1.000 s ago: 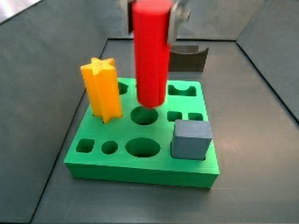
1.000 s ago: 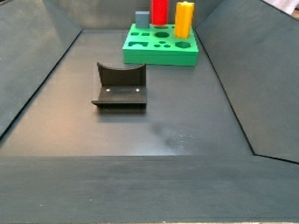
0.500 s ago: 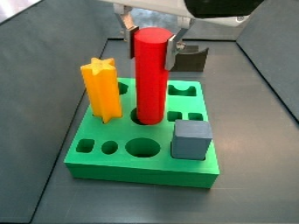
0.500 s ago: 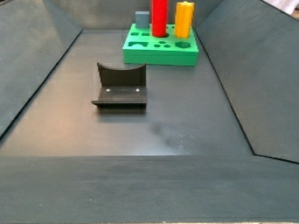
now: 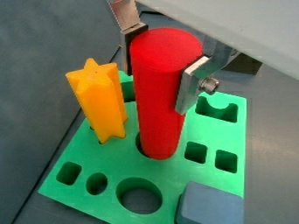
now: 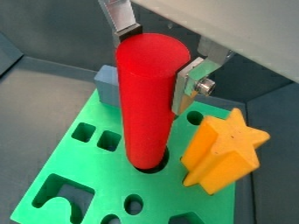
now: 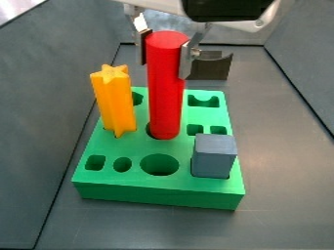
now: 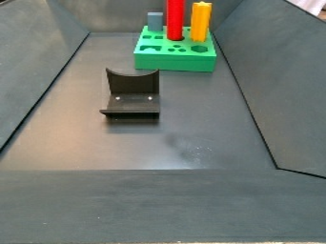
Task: Pick up the round object. Move up. Place the round object on the fixture. Regrasp the round object. Move to above the board. Insert the round object.
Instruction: Insert the round object.
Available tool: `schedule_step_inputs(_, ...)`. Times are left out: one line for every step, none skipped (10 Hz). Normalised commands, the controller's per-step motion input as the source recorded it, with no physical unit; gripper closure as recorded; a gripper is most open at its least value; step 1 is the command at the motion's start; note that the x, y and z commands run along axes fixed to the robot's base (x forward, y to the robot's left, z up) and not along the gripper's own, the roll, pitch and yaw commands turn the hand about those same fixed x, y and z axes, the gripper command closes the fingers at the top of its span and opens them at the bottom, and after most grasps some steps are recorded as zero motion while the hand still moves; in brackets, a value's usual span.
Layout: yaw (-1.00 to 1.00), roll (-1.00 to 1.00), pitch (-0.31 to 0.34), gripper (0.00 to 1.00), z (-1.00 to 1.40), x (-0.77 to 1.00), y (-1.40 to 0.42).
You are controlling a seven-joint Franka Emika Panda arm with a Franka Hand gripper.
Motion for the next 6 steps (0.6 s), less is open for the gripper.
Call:
schedule_step_inputs(-0.08,0.00,0.059,1.00,-0.20,-0.27,0.16)
schedule_step_inputs(-0.03,0.00,0.067,1.00,-0.25,-0.18,0.12)
schedule_step_inputs(-0.03,0.00,0.077,1.00,-0.35,0.00,0.02)
schedule_step_inputs(-0.10,-0.06,0.087,1.00,-0.53,0.09,0.00)
schedule_step_inputs(-0.15,-0.09,0.097,1.00,-0.61,0.15,0.00)
schedule_step_inputs(-0.07,-0.04,0.144,1.00,-0.58,0.29,0.00)
